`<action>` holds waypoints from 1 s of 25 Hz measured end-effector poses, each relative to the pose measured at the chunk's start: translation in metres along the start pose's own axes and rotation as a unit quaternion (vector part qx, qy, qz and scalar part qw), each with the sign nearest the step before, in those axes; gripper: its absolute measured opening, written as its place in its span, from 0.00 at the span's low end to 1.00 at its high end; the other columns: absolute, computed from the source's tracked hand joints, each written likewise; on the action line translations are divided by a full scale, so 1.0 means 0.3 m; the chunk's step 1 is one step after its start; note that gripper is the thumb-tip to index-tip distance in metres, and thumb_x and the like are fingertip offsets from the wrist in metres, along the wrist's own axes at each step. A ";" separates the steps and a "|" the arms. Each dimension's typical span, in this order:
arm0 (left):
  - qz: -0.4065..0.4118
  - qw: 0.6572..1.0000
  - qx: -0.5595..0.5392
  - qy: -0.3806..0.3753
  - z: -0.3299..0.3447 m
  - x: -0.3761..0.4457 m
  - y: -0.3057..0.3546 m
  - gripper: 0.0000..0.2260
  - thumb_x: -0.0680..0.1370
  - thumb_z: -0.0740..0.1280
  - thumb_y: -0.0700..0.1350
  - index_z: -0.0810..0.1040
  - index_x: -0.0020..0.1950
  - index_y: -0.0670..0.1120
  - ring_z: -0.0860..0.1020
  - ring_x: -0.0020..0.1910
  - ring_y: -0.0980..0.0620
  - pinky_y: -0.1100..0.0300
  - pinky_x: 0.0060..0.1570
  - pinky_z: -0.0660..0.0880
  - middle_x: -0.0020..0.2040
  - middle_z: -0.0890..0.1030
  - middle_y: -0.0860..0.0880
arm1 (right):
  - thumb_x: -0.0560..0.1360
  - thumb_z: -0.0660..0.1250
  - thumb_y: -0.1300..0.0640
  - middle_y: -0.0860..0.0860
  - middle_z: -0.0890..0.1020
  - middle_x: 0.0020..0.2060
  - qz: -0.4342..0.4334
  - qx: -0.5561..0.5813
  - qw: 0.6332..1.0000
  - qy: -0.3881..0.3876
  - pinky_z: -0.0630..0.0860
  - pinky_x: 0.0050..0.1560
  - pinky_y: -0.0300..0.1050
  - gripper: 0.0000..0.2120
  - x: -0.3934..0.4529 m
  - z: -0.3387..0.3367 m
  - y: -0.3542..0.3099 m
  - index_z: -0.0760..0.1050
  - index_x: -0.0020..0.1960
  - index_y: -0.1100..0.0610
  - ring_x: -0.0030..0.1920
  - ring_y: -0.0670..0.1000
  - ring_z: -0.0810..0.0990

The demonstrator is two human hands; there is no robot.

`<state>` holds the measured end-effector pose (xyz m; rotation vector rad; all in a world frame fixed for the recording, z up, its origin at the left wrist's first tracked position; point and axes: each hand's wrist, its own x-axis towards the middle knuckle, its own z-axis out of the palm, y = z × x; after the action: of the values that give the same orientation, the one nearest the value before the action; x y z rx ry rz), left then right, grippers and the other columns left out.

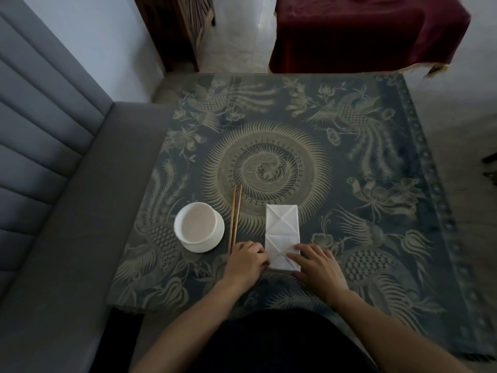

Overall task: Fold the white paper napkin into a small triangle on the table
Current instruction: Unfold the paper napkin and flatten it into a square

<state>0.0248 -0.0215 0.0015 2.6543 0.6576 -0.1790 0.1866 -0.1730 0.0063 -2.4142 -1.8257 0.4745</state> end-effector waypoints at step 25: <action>0.035 0.999 0.030 0.020 -0.014 0.012 -0.007 0.15 0.77 0.61 0.48 0.76 0.63 0.49 0.72 0.60 0.47 0.50 0.55 0.69 0.63 0.75 0.50 | 0.72 0.69 0.53 0.51 0.79 0.29 0.334 0.331 0.879 0.081 0.73 0.35 0.50 0.14 0.081 0.038 0.009 0.71 0.31 0.57 0.33 0.53 0.76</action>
<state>0.0269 -0.0166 0.0037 2.7399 0.5786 -0.1282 0.1917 -0.1521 -0.0101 -2.3738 -0.5485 0.7526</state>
